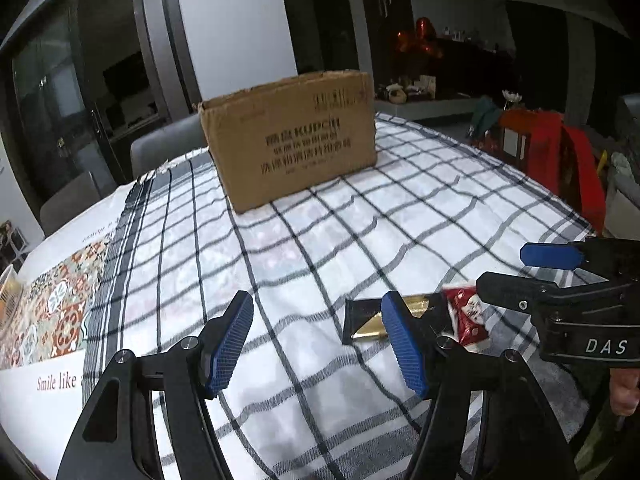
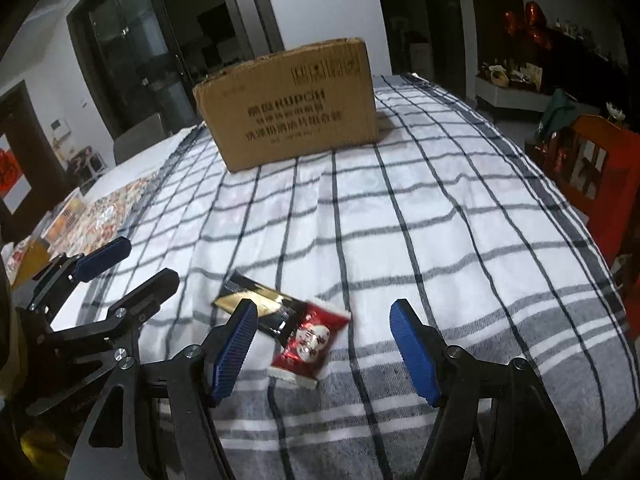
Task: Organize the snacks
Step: 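Grasp the black-gold bar with the left tool while the right tool grasps the red-white candy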
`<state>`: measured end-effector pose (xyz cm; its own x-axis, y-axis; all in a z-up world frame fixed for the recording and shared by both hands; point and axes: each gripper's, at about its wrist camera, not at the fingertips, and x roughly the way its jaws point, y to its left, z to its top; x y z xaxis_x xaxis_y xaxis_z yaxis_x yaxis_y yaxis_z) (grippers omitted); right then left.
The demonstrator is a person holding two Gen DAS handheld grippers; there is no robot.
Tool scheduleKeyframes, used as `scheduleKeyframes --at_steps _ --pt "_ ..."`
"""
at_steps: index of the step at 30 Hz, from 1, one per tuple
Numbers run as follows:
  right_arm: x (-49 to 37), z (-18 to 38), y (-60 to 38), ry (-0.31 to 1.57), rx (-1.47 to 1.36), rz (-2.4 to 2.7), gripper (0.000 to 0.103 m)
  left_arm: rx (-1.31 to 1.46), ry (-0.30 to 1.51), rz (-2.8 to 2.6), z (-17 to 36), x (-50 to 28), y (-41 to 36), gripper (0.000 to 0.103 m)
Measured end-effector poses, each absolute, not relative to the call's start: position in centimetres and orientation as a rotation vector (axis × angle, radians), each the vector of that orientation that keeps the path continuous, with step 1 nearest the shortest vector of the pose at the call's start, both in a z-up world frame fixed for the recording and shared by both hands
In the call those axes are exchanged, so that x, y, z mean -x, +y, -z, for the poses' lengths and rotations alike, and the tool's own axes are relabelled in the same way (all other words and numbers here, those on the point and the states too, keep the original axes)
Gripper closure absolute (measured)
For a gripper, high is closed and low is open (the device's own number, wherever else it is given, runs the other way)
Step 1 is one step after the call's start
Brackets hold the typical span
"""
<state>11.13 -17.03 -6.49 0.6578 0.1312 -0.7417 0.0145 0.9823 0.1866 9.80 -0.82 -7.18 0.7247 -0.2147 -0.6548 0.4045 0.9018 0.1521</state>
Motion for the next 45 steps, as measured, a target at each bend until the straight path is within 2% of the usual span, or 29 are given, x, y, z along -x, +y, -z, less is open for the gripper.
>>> scheduleKeyframes --at_steps 2,5,8,25,32,38,45 --pt "-11.2 6.9 -17.1 0.864 -0.191 -0.068 0.038 -0.304 0.690 0.341 7.6 -9.8 -0.9 0.037" --pt "-11.4 7.4 -17.2 0.872 -0.192 -0.072 0.039 -0.313 0.704 0.337 8.1 -9.7 -1.1 0.037" --pt "-11.5 7.6 -16.9 0.873 -0.186 -0.087 0.044 -0.311 0.718 0.338 8.5 -9.7 -1.2 0.037" --pt "-11.0 8.0 -17.3 0.847 -0.238 -0.110 0.049 -0.300 0.699 0.352 8.9 -8.6 -1.5 0.037" --pt "-11.7 9.4 -16.8 0.890 -0.233 -0.123 0.061 -0.303 0.705 0.357 9.4 -8.6 -1.5 0.037" --pt "-12.0 10.1 -16.6 0.903 -0.230 -0.130 0.062 -0.298 0.714 0.370 9.8 -8.6 -1.7 0.037" --pt "-12.3 10.4 -16.6 0.915 -0.268 -0.179 0.071 -0.293 0.732 0.387 10.0 -8.7 -2.0 0.037"
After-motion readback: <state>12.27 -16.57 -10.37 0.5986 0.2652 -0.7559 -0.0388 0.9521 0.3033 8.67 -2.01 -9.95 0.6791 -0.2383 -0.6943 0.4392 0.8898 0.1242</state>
